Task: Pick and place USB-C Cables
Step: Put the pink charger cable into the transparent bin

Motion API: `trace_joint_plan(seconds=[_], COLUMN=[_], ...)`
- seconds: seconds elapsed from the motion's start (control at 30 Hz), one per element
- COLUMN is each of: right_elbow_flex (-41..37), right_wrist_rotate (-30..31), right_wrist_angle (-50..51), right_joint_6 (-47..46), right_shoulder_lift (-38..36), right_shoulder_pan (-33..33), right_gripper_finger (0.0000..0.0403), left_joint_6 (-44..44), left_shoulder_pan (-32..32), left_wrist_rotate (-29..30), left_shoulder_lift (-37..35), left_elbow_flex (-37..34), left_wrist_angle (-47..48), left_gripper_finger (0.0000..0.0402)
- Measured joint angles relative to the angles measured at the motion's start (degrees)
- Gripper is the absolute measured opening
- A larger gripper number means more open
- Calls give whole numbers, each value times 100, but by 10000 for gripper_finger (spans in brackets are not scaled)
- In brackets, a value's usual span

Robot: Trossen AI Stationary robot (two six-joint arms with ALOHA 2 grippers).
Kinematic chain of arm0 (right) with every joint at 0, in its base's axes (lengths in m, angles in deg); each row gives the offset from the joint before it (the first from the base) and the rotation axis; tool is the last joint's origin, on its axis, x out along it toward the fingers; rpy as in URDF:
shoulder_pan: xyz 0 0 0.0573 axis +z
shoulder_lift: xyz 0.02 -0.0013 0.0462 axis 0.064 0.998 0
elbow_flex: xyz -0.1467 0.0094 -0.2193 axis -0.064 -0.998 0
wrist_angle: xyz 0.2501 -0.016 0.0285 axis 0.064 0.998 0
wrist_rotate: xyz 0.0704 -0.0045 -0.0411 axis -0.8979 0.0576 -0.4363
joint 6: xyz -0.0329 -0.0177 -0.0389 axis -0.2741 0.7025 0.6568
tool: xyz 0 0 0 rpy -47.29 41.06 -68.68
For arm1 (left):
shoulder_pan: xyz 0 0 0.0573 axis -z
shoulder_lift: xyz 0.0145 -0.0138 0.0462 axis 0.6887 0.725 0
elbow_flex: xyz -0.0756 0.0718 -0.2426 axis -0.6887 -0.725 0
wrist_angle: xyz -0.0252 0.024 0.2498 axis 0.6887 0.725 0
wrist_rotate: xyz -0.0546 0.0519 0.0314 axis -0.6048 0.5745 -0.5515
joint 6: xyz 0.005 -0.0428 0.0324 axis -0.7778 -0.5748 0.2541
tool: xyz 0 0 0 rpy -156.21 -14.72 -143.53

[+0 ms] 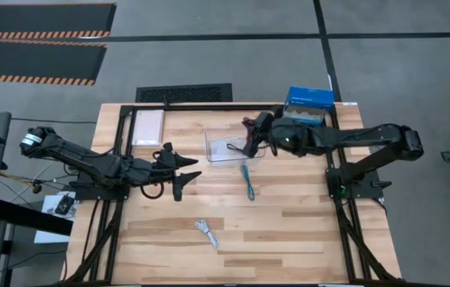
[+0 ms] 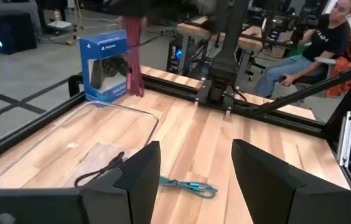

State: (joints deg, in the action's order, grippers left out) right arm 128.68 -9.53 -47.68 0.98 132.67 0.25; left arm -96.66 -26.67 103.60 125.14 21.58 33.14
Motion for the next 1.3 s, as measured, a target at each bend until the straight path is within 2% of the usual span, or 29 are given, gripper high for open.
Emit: trace_joint_plan(seconds=[0.4,0.83,1.3], right_elbow_flex=[-4,105,579], right_wrist_rotate=[-88,-398,-609], right_wrist_angle=[260,320,623], right_joint_6=[23,53,257], right_shoulder_lift=[1120,2221,3022], right_shoulder_pan=[-370,-739,-803], right_gripper_finger=[13,13,17], left_joint_6=[-319,-566,-623], left_shoulder_pan=[-2,-2,-1], left_wrist_rotate=[109,107,107], left_shoulder_lift=[11,11,11], left_elbow_flex=[0,0,0], left_wrist_angle=[556,581,572], left_gripper_finger=[187,187,187])
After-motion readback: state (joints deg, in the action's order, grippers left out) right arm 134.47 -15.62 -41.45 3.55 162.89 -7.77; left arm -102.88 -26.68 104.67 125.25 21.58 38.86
